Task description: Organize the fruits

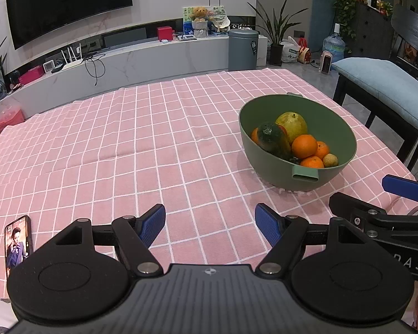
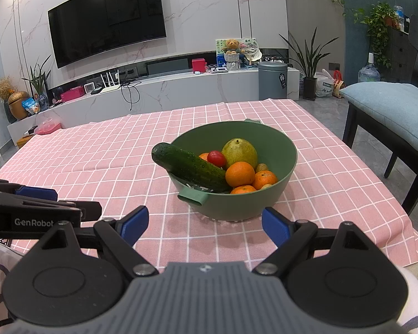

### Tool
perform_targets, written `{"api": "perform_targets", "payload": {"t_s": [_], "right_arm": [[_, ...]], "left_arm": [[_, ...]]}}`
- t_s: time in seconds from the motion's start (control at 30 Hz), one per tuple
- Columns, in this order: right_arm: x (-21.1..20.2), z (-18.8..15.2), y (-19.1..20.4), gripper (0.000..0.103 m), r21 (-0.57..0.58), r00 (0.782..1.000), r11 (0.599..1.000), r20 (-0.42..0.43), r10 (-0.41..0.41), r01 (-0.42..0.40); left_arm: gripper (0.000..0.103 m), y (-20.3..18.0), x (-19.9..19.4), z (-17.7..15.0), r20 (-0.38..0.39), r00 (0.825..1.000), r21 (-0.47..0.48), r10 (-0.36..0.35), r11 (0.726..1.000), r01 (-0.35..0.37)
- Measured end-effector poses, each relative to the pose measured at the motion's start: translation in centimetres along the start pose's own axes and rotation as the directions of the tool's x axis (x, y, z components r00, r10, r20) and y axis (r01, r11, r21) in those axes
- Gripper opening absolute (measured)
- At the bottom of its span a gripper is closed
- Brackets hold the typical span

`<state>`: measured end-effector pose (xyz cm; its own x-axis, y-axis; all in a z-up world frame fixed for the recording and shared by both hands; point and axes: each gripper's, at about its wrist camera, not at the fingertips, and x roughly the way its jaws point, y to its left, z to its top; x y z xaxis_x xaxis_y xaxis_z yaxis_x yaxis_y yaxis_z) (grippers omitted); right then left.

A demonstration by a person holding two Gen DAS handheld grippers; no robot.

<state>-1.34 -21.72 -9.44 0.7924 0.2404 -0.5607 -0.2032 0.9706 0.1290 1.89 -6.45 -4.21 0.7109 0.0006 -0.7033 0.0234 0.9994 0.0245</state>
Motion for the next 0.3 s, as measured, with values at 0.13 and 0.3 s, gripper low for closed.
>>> {"api": "perform_targets", "payload": {"t_s": [0.13,0.3], "right_arm": [[0.01,0.00,0.00,0.085,0.000,1.000,1.000,0.000,0.000,0.000],[0.01,-0.01,-0.01,0.085,0.000,1.000,1.000,0.000,0.000,0.000]], "left_arm": [[0.086,0.00,0.00,0.01,-0.001,1.000,-0.001,0.000,1.000,0.000],[0.086,0.05,-0.33,-0.13,0.010,1.000,0.005,0.004,1.000,-0.004]]}}
